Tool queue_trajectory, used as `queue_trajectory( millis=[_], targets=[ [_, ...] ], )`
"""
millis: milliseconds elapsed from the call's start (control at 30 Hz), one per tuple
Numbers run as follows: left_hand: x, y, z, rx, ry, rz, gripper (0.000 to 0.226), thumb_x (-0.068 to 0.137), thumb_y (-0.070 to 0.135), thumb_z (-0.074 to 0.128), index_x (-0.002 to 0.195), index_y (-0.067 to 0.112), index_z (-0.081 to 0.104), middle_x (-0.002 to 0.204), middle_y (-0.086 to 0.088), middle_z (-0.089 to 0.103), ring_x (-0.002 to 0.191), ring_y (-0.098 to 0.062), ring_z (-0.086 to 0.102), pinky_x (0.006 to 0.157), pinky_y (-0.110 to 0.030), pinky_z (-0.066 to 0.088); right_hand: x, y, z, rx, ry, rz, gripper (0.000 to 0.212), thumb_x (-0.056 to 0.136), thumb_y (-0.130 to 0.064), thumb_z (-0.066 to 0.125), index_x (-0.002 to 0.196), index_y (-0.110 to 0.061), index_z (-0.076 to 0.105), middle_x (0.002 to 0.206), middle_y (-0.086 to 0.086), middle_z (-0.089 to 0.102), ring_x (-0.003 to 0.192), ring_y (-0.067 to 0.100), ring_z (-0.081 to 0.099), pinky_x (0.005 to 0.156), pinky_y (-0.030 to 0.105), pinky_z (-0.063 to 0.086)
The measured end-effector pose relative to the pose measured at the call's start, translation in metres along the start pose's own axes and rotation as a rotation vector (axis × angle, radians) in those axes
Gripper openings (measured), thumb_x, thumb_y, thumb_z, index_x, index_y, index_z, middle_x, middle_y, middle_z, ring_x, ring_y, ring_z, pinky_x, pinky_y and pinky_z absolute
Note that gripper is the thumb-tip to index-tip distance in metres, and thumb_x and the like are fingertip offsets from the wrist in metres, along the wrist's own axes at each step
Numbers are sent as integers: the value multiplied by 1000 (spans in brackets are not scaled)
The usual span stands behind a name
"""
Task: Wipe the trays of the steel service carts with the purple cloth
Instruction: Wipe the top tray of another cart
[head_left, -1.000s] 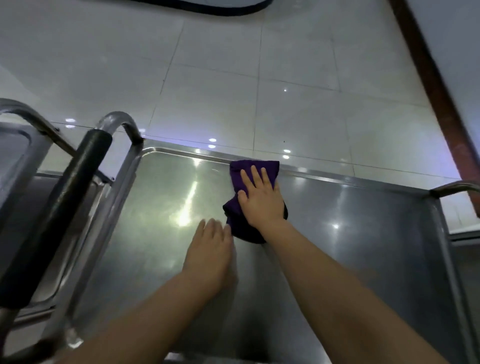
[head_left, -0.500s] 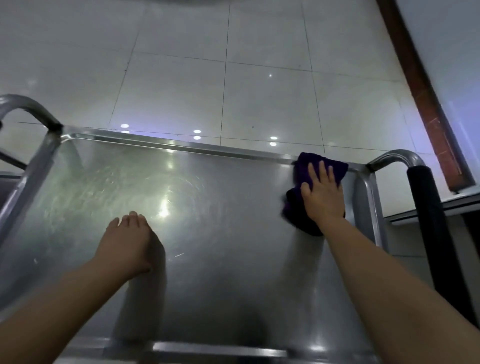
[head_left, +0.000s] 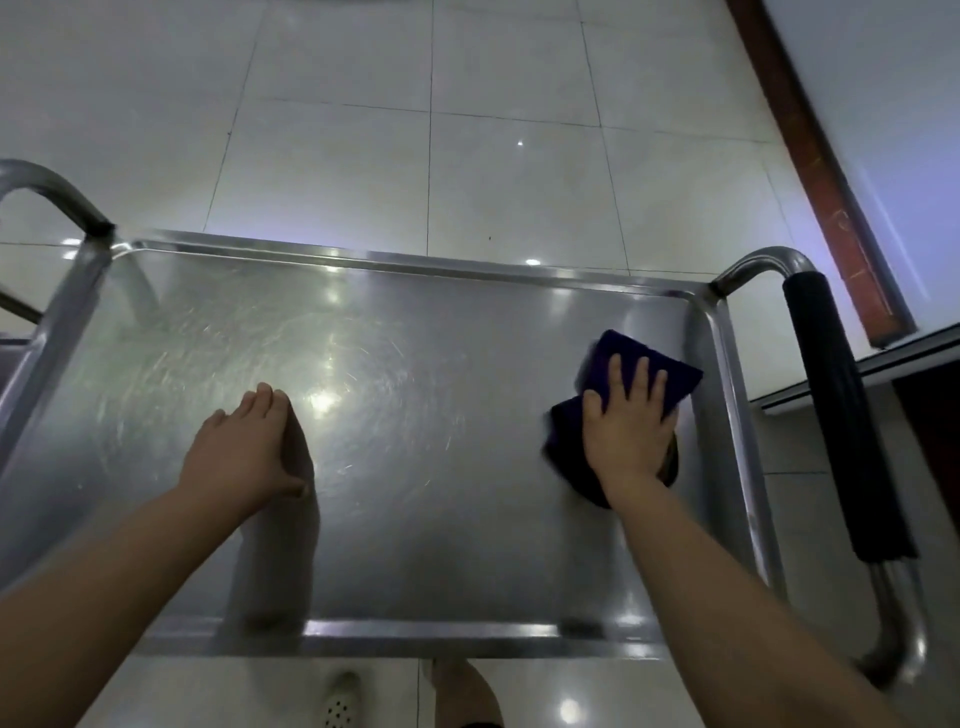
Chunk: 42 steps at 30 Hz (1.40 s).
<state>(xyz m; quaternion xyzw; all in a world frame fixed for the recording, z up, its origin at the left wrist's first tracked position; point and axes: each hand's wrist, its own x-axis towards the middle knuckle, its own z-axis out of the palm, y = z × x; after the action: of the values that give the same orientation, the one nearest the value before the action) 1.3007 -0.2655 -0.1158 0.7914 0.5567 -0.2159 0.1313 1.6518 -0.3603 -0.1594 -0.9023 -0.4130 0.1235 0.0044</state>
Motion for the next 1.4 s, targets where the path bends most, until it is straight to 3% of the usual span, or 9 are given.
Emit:
queue_trajectory(
  millis=[200, 333, 500, 667, 900, 967, 1100, 1233, 1400],
  targets=[
    [-10, -19, 24, -61, 54, 18, 108, 65, 49, 80, 146, 8, 21, 155, -10, 17, 142, -24, 20, 111, -41, 25, -92, -87, 35, -46, -65, -269, 65, 98, -56, 22, 153, -31, -2, 162, 5, -8, 148, 26, -13, 118, 51, -8],
    [-22, -28, 45, -57, 192, 50, 88, 71, 44, 77, 139, 8, 33, 148, -10, 30, 140, -26, 22, 110, -46, 28, -160, -122, 56, -33, -133, -412, 71, 95, -63, 26, 153, -34, -4, 161, 3, -14, 146, 25, -19, 117, 51, -12],
    [-46, -26, 67, -65, 311, 27, 66, 83, 37, 67, 137, 8, 41, 150, -14, 31, 143, -30, 18, 113, -48, 22, -222, -116, 72, -4, -143, -477, 67, 97, -52, 34, 153, -34, 3, 162, -1, -8, 148, 21, -14, 119, 50, -5],
    [-84, 6, 78, -141, 411, 76, 45, 90, 16, 56, 133, 5, 49, 151, -15, 33, 143, -30, 21, 113, -44, 17, -256, -67, 65, 78, -142, -437, 63, 97, -33, 43, 153, -29, 15, 162, -3, 1, 149, 19, -7, 119, 43, 3],
    [-148, 86, 112, -158, 388, 385, 30, 86, 23, 61, 114, 11, 63, 127, -10, 59, 130, -31, 42, 107, -42, 29, -270, 70, 54, 105, -16, -294, 61, 92, -23, 55, 149, -21, 33, 159, 2, 21, 149, 23, 7, 119, 47, 18],
    [-159, 107, 126, -160, 388, 425, 23, 88, 26, 59, 108, 16, 64, 119, -4, 61, 125, -28, 46, 106, -39, 29, -270, 120, 58, 47, 41, -286, 67, 89, -32, 57, 150, -21, 30, 159, 4, 21, 148, 25, 8, 117, 51, 21],
    [-179, 138, 148, -209, 456, 387, 26, 78, 17, 73, 103, 11, 67, 109, -9, 65, 110, -32, 56, 96, -45, 42, -262, 203, 60, -177, 116, -308, 89, 82, -67, 37, 153, -24, 5, 158, 1, 6, 147, 23, 1, 118, 44, 1],
    [-195, 161, 171, -217, 490, 324, 45, 67, 8, 82, 108, 2, 66, 106, -16, 65, 98, -35, 60, 85, -46, 51, -244, 236, 56, -320, 215, -467, 111, 68, -56, 74, 152, -17, 14, 156, 13, 25, 144, 31, 16, 117, 49, 1],
    [-194, 175, 186, -283, 543, 229, 52, 71, -3, 75, 120, 0, 60, 115, -19, 62, 107, -38, 55, 93, -49, 46, -226, 225, 79, -211, 437, -431, 101, 58, -37, 88, 141, -15, 36, 139, 19, 49, 135, 36, 30, 114, 59, 17]
  ],
)
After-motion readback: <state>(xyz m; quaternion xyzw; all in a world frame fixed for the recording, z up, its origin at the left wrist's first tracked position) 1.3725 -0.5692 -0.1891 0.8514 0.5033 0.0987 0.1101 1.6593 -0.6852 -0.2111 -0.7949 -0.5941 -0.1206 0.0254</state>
